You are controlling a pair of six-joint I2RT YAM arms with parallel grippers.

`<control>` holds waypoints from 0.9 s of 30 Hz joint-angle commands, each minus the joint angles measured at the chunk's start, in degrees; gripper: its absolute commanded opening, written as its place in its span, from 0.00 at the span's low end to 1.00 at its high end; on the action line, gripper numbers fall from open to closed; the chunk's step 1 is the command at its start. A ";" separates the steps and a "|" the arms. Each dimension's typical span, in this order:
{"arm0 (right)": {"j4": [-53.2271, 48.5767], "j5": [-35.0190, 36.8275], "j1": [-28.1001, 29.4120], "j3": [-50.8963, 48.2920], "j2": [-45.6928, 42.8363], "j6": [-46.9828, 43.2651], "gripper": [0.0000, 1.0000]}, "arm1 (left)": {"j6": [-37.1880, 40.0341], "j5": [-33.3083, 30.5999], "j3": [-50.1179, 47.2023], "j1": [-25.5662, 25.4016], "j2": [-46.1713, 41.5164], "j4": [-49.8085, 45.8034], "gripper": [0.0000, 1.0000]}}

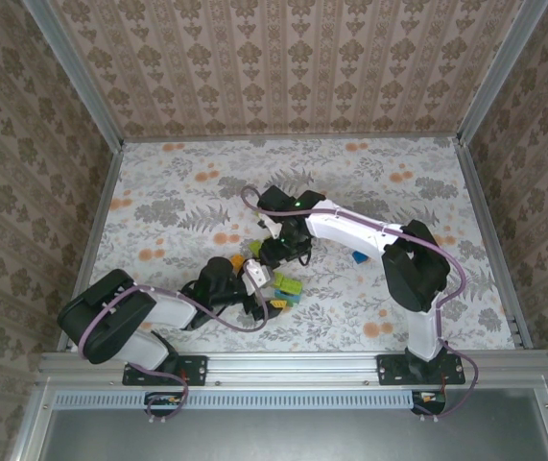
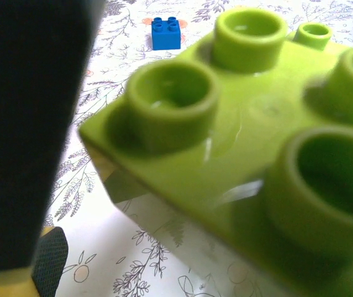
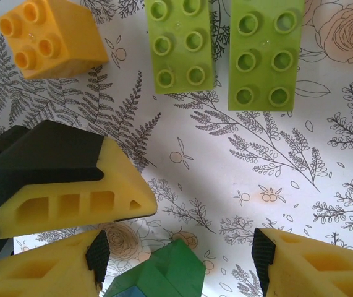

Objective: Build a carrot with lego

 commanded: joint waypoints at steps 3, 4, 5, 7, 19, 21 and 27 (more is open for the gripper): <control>-2.10 6.07 -1.90 2.25 -1.38 3.19 0.67 | 0.08 2.32 0.00 0.43 -1.21 0.81 1.00; -2.19 8.07 -2.66 2.40 -1.82 4.14 0.67 | 0.35 2.56 0.12 0.44 -1.07 0.80 1.00; -2.28 9.78 -3.44 2.78 -2.20 4.99 0.67 | 0.63 2.75 0.45 0.42 -0.77 0.73 1.00; -2.11 11.37 -5.48 3.11 -2.54 5.89 0.68 | 1.28 2.85 1.25 0.51 0.12 0.42 1.00; -2.17 15.21 -16.09 15.15 10.98 -6.13 0.88 | 3.07 7.98 4.73 4.09 3.23 0.37 1.00; -2.36 14.85 -17.66 18.12 14.21 -7.57 0.87 | 3.21 8.48 5.25 4.36 3.85 0.21 1.00; -3.37 13.18 -20.48 24.97 21.11 -10.33 0.87 | 3.33 9.27 5.97 4.62 4.93 -0.28 1.00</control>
